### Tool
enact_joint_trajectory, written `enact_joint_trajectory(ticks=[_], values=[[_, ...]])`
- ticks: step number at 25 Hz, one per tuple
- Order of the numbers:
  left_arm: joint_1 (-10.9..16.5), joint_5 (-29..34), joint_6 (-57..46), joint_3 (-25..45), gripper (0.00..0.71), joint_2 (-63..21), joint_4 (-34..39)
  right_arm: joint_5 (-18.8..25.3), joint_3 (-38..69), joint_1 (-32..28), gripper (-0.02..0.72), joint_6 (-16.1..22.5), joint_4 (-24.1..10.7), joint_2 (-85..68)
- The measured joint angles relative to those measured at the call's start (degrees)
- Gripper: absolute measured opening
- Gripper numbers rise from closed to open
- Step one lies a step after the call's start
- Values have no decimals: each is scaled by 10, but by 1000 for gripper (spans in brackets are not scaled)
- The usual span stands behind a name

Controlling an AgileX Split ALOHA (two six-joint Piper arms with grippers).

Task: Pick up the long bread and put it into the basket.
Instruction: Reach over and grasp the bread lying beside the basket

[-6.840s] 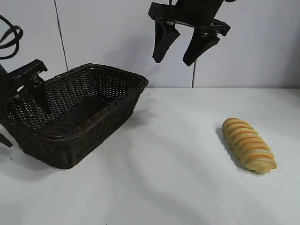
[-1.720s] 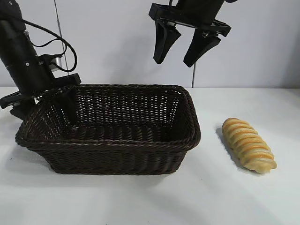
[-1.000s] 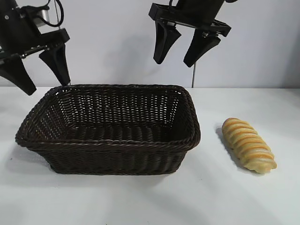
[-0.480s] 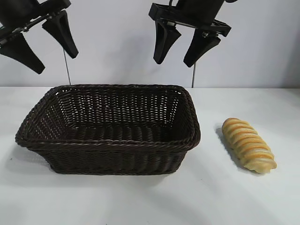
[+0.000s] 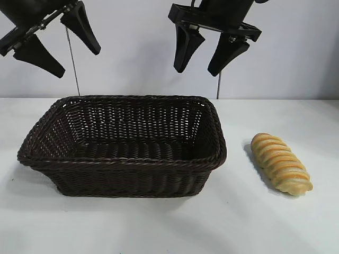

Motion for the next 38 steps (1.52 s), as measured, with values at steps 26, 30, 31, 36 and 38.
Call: enact_joint_trajectory(ticks=[26,30,31,36,38], values=[[0,-3,0,0,553,0,0,26,0,-123,537,40,-95,0],[0,-3,0,0,553,0,0,26,1,-123,537,45,-95,0],[0,-3,0,0,553,0,0,26,5,-123,537,46,-97,0],[0,-3,0,0,553,0,0,26,64,-123,537,46,-109,-15],[0,-3,0,0,553,0,0,26,90,-123,537,46,-115,-23]])
